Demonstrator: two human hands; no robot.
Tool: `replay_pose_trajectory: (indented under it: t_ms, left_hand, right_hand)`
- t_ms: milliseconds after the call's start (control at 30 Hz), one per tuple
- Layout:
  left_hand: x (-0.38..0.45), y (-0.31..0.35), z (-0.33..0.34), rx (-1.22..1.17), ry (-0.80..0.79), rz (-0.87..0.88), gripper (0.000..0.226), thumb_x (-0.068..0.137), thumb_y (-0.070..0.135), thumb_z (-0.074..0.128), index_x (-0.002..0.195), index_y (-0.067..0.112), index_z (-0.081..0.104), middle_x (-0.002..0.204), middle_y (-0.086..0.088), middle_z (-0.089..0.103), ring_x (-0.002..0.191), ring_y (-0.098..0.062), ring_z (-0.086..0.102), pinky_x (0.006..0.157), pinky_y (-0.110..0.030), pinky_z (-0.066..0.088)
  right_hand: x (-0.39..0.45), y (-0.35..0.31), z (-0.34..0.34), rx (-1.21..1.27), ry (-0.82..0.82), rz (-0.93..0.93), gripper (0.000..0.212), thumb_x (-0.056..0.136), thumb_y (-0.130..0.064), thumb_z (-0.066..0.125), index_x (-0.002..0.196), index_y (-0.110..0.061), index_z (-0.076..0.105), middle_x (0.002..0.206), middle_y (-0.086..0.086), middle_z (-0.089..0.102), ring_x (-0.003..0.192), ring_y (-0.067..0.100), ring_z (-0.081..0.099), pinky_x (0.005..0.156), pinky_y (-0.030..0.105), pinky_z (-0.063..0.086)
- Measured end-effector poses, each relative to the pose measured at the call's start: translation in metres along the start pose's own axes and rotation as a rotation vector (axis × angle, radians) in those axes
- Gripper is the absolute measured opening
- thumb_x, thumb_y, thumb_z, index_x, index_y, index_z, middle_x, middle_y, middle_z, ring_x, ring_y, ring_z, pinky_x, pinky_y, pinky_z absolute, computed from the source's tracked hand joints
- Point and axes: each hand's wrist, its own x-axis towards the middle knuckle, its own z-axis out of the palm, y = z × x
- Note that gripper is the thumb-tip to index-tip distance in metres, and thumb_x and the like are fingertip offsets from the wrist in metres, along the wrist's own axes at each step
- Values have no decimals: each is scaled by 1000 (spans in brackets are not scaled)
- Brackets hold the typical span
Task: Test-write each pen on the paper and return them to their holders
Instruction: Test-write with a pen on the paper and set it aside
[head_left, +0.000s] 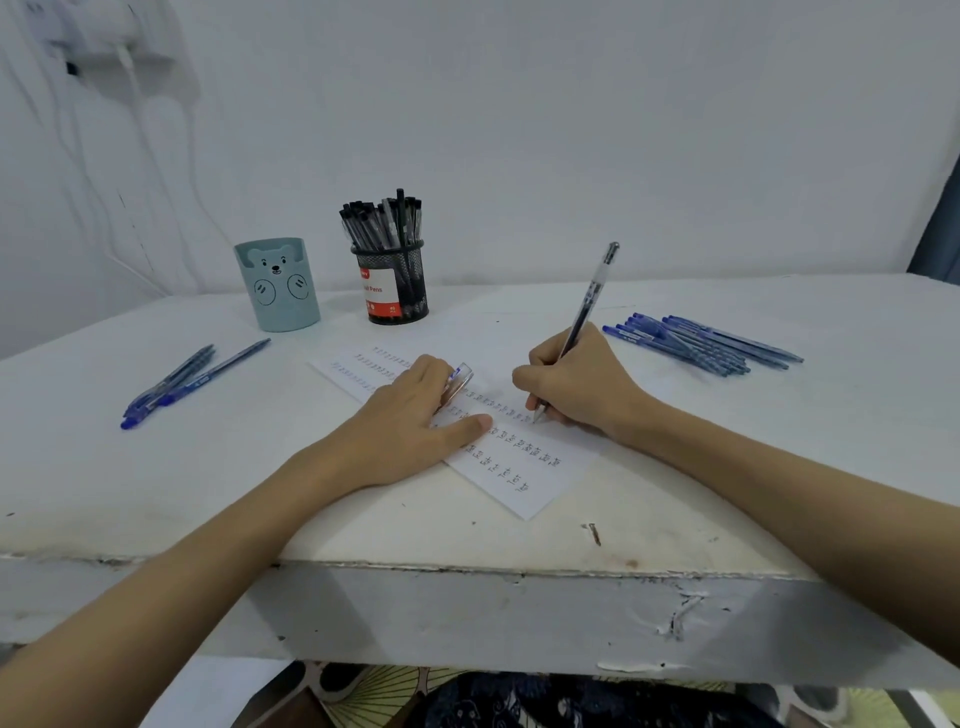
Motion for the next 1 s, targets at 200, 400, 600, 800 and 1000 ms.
replay_pose_trajectory:
  t_ms: [200, 400, 600, 800, 1000]
  left_hand:
    - [2, 0, 0, 46, 8, 10, 56, 76, 67, 38, 97, 15, 41, 94, 7, 39, 85, -12, 43, 70, -26, 31]
    - [1, 0, 1, 57, 25, 24, 40, 89, 53, 46, 94, 14, 39, 93, 6, 38, 83, -12, 40, 67, -25, 29]
    - [1, 0, 1, 66, 14, 19, 43, 89, 59, 44, 92, 16, 38, 92, 7, 37, 82, -10, 39, 67, -24, 29]
    - [0, 1, 0, 67, 14, 21, 37, 90, 53, 45, 93, 17, 38, 91, 8, 36, 83, -11, 38, 69, -27, 27]
    - [1, 2, 0, 69, 12, 21, 39, 90, 53, 45, 94, 15, 38, 92, 8, 36, 86, -13, 40, 72, -29, 28]
  right_hand:
    - [0, -1, 1, 6, -30, -17, 36, 74, 7, 50, 47, -8, 32, 57, 16, 40, 27, 3, 44, 33, 13, 22]
    - [-1, 1, 3, -17, -30, -32, 42, 75, 7, 50, 45, -11, 25, 50, 9, 29, 29, 3, 45, 33, 13, 21]
    - [0, 2, 3, -19, -30, -31, 45, 75, 6, 50, 43, -13, 24, 38, 3, 29, 31, 11, 43, 33, 13, 22]
    - [-2, -2, 2, -4, -19, -26, 43, 77, 6, 50, 45, -10, 26, 50, 11, 37, 25, 5, 39, 32, 11, 21]
    - [-2, -2, 2, -22, -23, -23, 42, 76, 5, 50, 45, -9, 27, 51, 13, 41, 25, 6, 36, 32, 11, 20]
